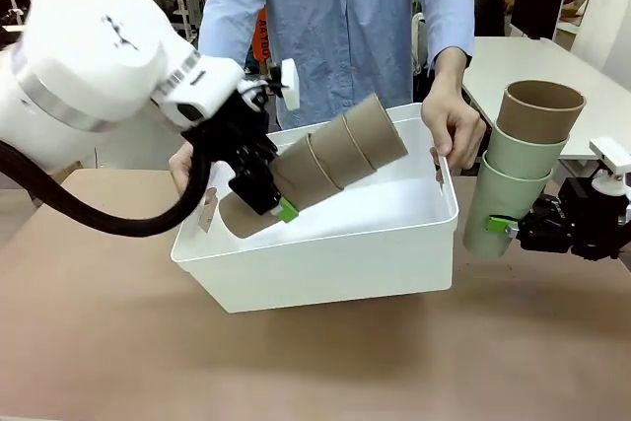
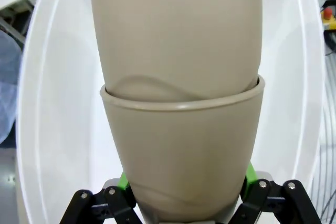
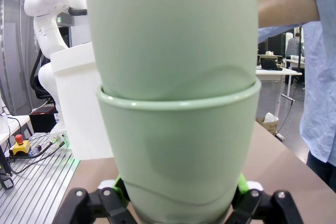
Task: Stack the cups and store them in the basket.
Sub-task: Place the stack of Reusable plastic cups into the Pantry Basket.
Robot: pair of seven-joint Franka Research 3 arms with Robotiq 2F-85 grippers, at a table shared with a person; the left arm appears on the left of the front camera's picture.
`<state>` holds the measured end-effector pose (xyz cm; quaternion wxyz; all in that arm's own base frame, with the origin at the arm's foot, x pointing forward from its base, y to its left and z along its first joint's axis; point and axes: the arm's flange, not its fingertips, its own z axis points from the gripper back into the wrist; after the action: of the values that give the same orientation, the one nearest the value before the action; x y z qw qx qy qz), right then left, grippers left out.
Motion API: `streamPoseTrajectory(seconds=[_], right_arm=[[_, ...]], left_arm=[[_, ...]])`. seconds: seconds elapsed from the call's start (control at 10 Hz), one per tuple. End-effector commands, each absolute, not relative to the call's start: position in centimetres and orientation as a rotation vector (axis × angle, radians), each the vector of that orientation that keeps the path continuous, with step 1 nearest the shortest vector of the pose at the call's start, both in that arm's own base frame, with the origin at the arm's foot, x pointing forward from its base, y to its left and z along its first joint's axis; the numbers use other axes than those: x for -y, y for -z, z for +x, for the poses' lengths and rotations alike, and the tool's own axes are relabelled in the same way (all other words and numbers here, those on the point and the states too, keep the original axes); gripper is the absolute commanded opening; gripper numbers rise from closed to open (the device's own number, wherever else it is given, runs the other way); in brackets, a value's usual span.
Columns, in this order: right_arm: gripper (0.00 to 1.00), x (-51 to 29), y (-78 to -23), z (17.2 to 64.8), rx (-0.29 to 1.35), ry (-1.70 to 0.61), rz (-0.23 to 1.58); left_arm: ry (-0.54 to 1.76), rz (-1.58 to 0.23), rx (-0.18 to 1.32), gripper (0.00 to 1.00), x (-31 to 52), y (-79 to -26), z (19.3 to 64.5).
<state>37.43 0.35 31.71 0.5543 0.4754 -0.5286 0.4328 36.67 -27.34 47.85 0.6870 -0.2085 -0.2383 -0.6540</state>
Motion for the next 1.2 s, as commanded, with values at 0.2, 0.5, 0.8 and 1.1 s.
streamPoseTrajectory(seconds=[0.2, 0.5, 0.8, 1.1], right_arm=[[0.85, -0.3, -32.2, 37.5, 1.260, -1.031, 1.116], [0.85, -0.3, -32.2, 37.5, 1.260, -1.031, 1.116], [0.85, -0.3, -32.2, 37.5, 1.260, -1.031, 1.116], [0.85, -0.3, -32.2, 37.5, 1.260, -1.031, 1.116]], left_arm=[[1.460, -0.348, 0.429, 0.85, 29.4, -43.9, 37.2], [1.473, -0.303, 0.391, 0.85, 30.0, -41.4, 37.2], [1.510, -0.286, 0.371, 0.85, 30.8, -40.3, 37.0], [1.538, -0.300, 0.362, 1.00, 30.8, -40.5, 37.1]])
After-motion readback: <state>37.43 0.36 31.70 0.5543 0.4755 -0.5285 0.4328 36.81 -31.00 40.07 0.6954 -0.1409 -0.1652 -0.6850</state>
